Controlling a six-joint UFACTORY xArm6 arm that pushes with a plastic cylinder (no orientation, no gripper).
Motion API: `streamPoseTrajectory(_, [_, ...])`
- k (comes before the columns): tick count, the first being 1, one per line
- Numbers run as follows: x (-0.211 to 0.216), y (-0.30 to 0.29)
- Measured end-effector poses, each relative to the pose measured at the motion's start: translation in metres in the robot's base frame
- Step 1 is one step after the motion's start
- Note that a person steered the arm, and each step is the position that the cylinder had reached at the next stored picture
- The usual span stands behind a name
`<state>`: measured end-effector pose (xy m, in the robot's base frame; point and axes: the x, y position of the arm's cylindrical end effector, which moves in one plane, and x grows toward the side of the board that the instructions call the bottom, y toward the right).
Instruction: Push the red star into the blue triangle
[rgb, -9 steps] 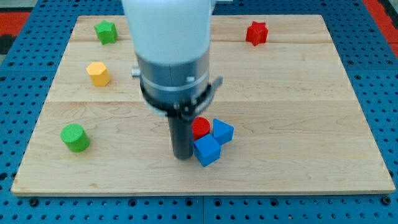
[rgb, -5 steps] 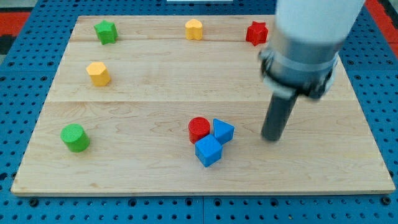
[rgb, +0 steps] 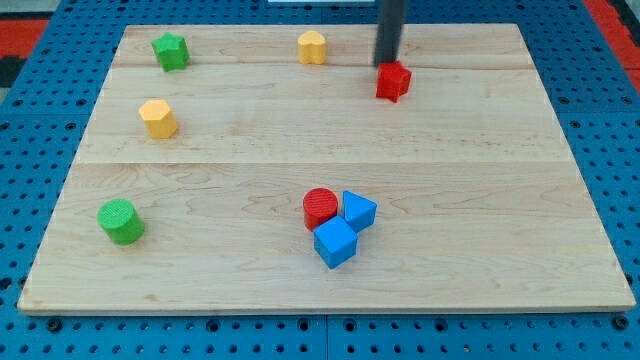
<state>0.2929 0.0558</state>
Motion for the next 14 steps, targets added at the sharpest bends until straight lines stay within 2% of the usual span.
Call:
streamPoseTrajectory(1, [0.020,0.017])
streamPoseTrajectory(2, [-0.041,0.023])
streamPoseTrajectory(3, [0.006,0.036])
streamPoseTrajectory(4, [0.078,0.013])
streamPoseTrajectory(6, [0.032,0.011])
streamPoseTrajectory(7, [0.026,0.011])
streamPoseTrajectory(11, [0.023,0.013])
streamPoseTrajectory(13, [0.024,0.032])
streamPoseTrajectory(14, [0.089,0.011])
